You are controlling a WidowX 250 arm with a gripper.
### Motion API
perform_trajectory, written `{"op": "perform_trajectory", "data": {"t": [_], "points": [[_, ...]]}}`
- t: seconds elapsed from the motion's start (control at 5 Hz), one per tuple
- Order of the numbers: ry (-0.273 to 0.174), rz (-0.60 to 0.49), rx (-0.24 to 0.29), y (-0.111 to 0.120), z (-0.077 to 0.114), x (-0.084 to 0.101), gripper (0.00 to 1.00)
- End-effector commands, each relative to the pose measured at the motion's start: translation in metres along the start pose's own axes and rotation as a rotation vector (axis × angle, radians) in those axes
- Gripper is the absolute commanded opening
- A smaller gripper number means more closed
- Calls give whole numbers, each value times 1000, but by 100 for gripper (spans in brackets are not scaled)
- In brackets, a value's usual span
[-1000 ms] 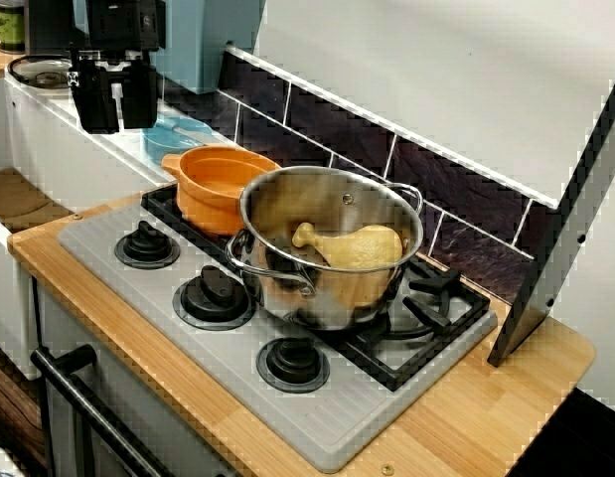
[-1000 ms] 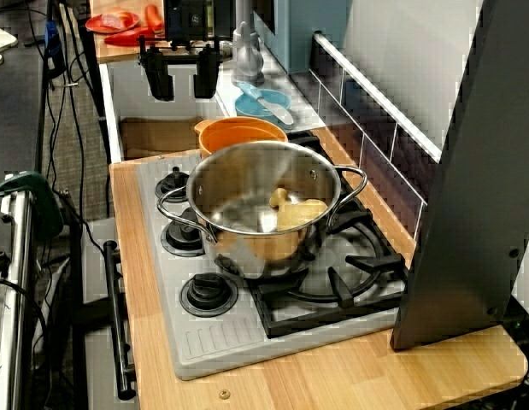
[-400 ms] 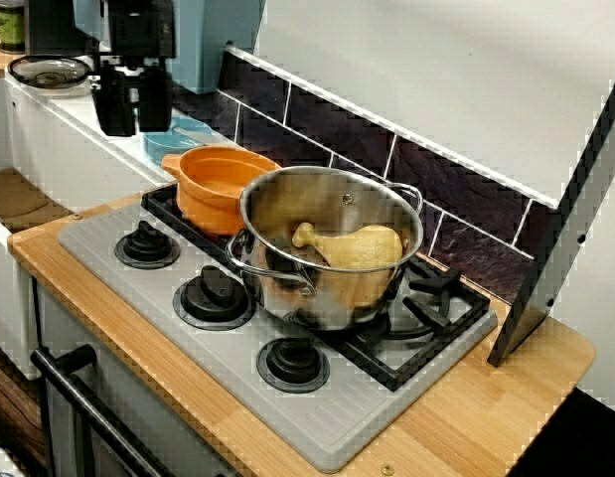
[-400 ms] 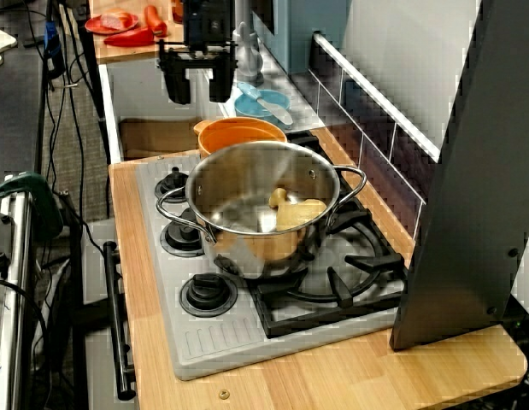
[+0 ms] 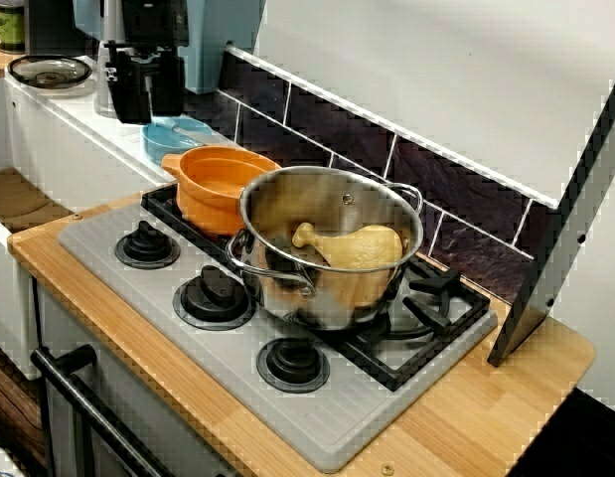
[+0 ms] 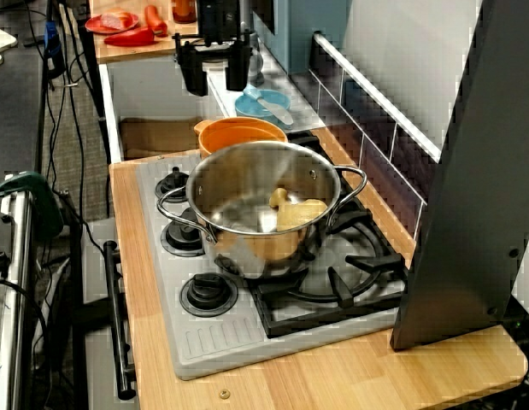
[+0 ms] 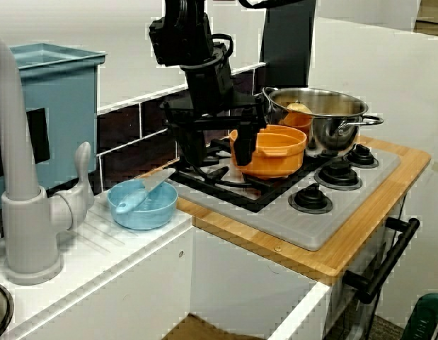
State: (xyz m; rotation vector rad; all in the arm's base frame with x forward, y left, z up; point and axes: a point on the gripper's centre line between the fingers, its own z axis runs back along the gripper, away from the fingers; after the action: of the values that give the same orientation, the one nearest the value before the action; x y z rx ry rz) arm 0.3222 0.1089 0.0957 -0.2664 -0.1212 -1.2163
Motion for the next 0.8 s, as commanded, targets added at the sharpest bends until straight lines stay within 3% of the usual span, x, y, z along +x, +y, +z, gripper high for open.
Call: {"op": "perform_trajectory", "data": {"t": [0.0,0.4,0.6], "points": [[33,-49,143,7,24,11,100],[19,-69,156,15,34,16,100],[28,-73,142,21,33,10,100]]}}
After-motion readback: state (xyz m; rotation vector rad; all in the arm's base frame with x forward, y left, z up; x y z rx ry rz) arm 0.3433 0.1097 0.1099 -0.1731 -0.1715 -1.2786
